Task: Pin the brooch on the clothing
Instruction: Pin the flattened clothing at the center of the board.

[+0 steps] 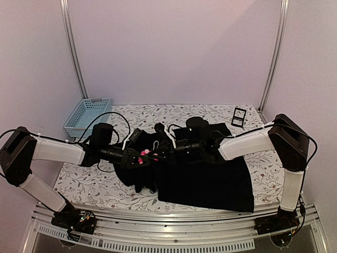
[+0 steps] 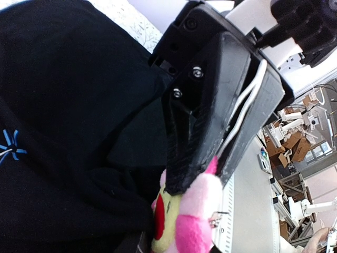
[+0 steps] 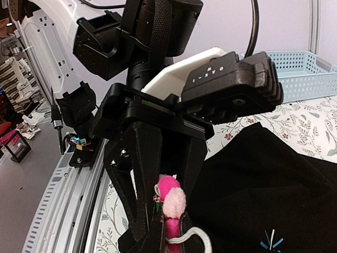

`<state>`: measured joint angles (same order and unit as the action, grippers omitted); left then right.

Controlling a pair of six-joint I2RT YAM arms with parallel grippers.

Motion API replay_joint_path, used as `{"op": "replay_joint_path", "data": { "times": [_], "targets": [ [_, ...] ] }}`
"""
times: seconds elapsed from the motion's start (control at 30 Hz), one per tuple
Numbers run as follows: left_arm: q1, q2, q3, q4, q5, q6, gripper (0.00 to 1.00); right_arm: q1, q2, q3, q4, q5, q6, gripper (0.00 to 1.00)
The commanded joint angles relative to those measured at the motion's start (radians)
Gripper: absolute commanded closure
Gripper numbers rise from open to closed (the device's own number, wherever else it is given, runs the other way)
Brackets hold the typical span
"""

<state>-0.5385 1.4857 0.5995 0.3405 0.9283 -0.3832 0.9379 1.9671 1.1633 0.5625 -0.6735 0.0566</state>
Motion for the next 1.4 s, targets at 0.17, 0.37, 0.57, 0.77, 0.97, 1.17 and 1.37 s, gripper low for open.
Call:
{"op": "replay_joint_path", "data": {
  "times": [0.17,0.37,0.57,0.77,0.97,1.17,1.37],
  "targets": [
    [0.022,0.0,0.012,0.075,-0.11,-0.008,0.83,0.044,-0.004,-0.05,0.045,-0.111,0.084,1.0],
    [0.023,-0.001,0.012,0.066,-0.115,0.003,0.73,0.035,0.007,-0.052,0.047,-0.104,0.116,1.0],
    [0.009,0.006,0.004,0.11,-0.115,0.013,0.61,0.025,0.016,-0.04,0.047,-0.095,0.143,1.0],
    [-0.017,-0.002,-0.043,0.159,-0.166,0.062,0.59,0.012,0.028,-0.045,0.07,-0.092,0.216,1.0],
    [-0.011,-0.015,-0.046,0.108,-0.129,0.067,0.48,-0.01,0.028,-0.047,0.026,-0.093,0.282,1.0],
    [0.019,-0.019,-0.052,0.018,-0.123,0.05,0.42,-0.035,0.03,-0.029,-0.048,-0.107,0.37,1.0],
    [0.025,-0.016,-0.099,0.086,-0.122,-0.033,0.42,-0.059,0.053,-0.026,-0.072,-0.125,0.454,1.0]
  ]
}}
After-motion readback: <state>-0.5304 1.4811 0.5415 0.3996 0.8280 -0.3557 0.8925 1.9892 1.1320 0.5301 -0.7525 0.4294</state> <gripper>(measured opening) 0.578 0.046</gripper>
